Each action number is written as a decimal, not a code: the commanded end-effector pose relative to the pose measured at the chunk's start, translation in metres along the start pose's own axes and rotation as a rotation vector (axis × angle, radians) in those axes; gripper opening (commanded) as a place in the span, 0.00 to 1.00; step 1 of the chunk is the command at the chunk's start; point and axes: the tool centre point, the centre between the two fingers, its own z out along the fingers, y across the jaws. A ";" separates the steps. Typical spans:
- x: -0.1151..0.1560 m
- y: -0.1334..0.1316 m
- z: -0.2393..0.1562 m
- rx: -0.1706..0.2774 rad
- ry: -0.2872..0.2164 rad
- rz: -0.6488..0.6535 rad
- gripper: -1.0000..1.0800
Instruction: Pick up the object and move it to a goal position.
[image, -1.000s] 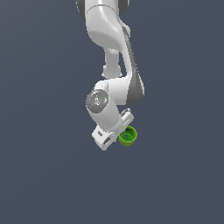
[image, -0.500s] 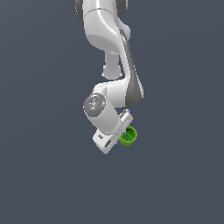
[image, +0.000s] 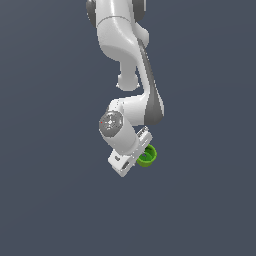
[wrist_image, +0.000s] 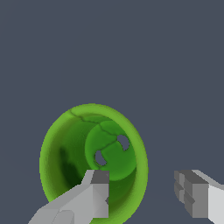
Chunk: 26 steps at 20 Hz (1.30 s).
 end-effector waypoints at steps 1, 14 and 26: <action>0.000 0.000 0.009 0.001 0.000 -0.001 0.62; 0.000 -0.001 0.013 0.001 0.000 -0.002 0.00; 0.027 -0.006 -0.014 0.001 0.000 -0.002 0.00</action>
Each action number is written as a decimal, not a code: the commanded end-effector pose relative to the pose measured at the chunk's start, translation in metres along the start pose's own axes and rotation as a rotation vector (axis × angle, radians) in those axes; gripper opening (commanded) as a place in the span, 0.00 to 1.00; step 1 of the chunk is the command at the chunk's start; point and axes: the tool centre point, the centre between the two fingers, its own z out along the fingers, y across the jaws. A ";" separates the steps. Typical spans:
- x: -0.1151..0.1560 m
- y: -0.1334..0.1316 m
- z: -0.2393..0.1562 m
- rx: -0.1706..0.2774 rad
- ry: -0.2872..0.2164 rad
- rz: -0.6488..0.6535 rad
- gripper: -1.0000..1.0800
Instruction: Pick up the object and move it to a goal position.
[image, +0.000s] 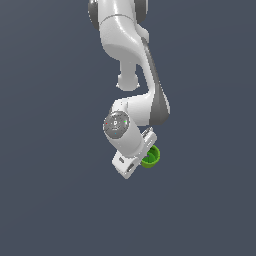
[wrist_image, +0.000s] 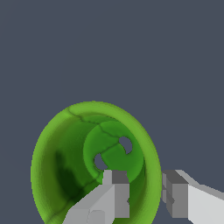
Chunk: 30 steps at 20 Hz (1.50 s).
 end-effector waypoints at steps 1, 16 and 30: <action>0.012 -0.003 -0.012 -0.002 0.002 -0.001 0.00; 0.087 -0.016 -0.084 -0.003 0.001 -0.001 0.00; 0.123 -0.021 -0.117 -0.003 0.001 -0.001 0.00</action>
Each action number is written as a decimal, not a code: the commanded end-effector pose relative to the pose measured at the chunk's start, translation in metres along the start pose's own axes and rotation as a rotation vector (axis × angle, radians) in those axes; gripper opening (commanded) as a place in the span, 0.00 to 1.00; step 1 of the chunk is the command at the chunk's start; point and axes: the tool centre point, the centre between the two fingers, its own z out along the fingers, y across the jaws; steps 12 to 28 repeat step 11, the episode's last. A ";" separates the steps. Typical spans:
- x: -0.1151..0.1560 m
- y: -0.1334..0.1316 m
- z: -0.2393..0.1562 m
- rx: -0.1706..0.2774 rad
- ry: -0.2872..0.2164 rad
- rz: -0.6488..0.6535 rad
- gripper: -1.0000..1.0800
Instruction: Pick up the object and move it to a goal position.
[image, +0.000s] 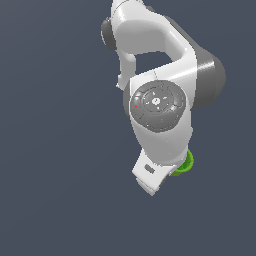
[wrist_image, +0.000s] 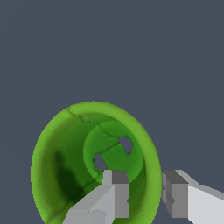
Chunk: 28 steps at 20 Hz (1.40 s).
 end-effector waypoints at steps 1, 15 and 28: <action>0.004 0.000 -0.005 -0.001 0.002 0.000 0.00; 0.008 0.000 -0.008 -0.001 0.002 0.000 0.00; 0.008 0.000 -0.008 -0.001 0.002 0.000 0.00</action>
